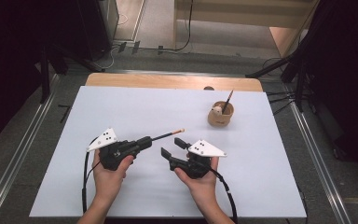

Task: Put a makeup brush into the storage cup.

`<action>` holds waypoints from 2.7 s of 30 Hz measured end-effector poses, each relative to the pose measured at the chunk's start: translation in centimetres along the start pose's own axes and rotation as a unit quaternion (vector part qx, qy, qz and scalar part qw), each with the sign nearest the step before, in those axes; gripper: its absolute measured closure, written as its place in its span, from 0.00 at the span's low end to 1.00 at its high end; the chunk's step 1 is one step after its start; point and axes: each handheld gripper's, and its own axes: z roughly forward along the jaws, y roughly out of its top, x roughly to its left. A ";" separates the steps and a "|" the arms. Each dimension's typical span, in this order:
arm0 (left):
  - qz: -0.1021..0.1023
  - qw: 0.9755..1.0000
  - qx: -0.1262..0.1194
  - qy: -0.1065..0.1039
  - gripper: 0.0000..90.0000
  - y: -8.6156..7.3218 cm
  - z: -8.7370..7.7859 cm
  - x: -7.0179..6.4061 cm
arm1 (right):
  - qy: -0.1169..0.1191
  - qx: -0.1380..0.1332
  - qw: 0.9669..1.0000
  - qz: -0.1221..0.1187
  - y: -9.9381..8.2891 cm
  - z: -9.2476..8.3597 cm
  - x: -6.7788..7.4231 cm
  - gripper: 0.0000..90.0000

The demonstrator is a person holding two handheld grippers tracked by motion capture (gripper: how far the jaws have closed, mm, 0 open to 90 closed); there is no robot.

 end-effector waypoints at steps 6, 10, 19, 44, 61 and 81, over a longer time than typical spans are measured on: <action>0.020 1.000 -0.018 -0.008 0.95 -0.5 0.5 -0.7 | 0.030 -0.013 0.996 0.086 -0.1 -0.2 -1.1 0.40; 0.033 0.999 -0.023 -0.005 0.95 -0.7 0.6 -1.0 | 0.039 -0.021 0.993 0.110 0.0 -0.4 -1.4 0.41; 0.049 0.998 -0.026 -0.009 0.95 -1.3 1.0 -1.7 | 0.071 -0.030 0.981 0.180 -0.2 -0.4 -2.3 0.44; 0.065 0.997 0.023 -0.031 0.69 -2.2 2.5 -2.6 | 0.123 -0.051 0.962 0.240 -0.3 -1.0 -3.8 0.93; 0.058 0.997 0.045 0.024 0.02 -1.9 -0.4 -0.4 | 0.067 -0.038 0.985 0.155 0.3 -1.7 -3.8 0.94; 0.060 0.994 0.020 0.084 0.02 -2.6 -6.1 2.5 | -0.016 -0.055 0.997 0.046 2.4 -4.0 -4.3 0.94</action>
